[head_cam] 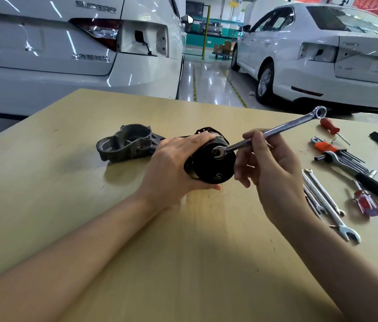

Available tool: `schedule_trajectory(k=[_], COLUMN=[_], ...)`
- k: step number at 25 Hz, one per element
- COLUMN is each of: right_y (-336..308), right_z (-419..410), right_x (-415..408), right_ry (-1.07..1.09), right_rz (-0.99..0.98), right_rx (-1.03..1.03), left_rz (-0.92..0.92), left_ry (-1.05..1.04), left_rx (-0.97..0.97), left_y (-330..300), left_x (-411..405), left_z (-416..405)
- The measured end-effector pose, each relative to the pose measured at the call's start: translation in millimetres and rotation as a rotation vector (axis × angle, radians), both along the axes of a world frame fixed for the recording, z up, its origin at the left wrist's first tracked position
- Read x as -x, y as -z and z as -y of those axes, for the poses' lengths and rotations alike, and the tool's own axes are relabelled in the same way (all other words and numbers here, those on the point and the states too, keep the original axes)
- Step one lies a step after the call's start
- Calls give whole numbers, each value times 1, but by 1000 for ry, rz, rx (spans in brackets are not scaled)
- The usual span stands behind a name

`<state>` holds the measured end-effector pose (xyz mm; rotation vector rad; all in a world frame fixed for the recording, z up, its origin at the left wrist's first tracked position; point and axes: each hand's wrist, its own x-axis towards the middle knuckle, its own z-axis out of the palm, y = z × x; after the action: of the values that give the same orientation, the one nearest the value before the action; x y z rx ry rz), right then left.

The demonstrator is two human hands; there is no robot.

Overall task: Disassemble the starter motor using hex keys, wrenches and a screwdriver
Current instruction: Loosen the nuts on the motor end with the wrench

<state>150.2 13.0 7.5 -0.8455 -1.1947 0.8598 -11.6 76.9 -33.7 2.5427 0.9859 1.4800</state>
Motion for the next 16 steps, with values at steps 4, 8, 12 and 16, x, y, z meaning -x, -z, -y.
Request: schedule_trajectory(k=[4,8,12,16], right_y=[-12,-50,-68,-49], right_z=[-4,-21,-29,-20], right_x=[2,11,35,23], right_ry=[17,-18,-54,52], right_rz=[269,875,1457,748], right_rx=[-115,-264,-370,-448], left_rz=[-6,5,30,7], left_ry=[-1,-11,-29,-18], left_rx=[-5,33,54,37], left_y=[1,1,0,2], left_x=[1,1,1,1], left_z=[-2,-3,-2,-2])
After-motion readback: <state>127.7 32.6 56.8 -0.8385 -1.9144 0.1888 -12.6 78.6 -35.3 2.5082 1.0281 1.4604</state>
